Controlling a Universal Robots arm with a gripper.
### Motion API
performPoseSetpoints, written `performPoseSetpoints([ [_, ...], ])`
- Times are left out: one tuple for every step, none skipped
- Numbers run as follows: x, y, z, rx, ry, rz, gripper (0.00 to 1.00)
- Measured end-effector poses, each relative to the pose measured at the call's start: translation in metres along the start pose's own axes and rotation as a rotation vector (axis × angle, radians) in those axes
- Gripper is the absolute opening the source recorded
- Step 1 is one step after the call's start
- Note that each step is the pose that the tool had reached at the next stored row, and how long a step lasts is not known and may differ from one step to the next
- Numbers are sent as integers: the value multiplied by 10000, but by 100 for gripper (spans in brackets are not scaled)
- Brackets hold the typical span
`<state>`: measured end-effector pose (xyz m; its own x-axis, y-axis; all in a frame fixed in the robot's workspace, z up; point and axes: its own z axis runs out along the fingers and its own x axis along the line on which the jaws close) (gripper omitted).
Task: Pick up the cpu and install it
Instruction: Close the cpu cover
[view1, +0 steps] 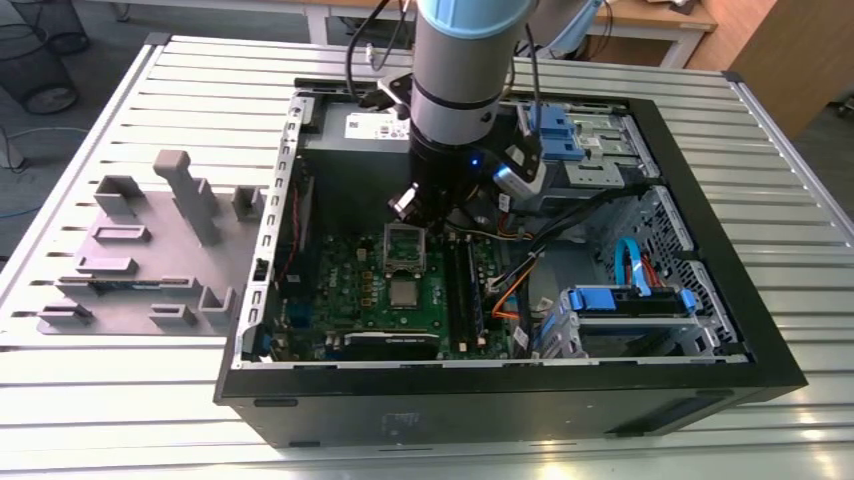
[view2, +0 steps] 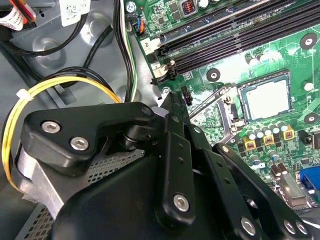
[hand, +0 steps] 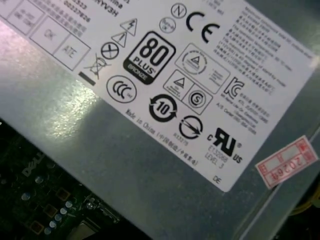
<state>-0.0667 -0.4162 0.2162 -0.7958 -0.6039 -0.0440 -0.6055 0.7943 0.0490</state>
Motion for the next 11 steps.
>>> performPoseSetpoints([
  [1, 0, -7, 1, -1, -2, 11],
  [2, 0, -15, 3, -3, -3, 11],
  [4, 0, -23, 5, -6, -4, 11],
  [5, 0, -31, 7, -9, -5, 11],
  [7, -1, -41, 8, -11, -7, 11],
  [8, -1, -52, 9, -12, -7, 11],
  [8, -1, -62, 10, -12, -7, 11],
  [8, -1, -71, 10, -13, -7, 11],
  [9, -1, -80, 11, -13, -7, 11],
  [9, -1, -88, 11, -14, -7, 11],
  [9, -1, -95, 11, -14, -7, 11],
])
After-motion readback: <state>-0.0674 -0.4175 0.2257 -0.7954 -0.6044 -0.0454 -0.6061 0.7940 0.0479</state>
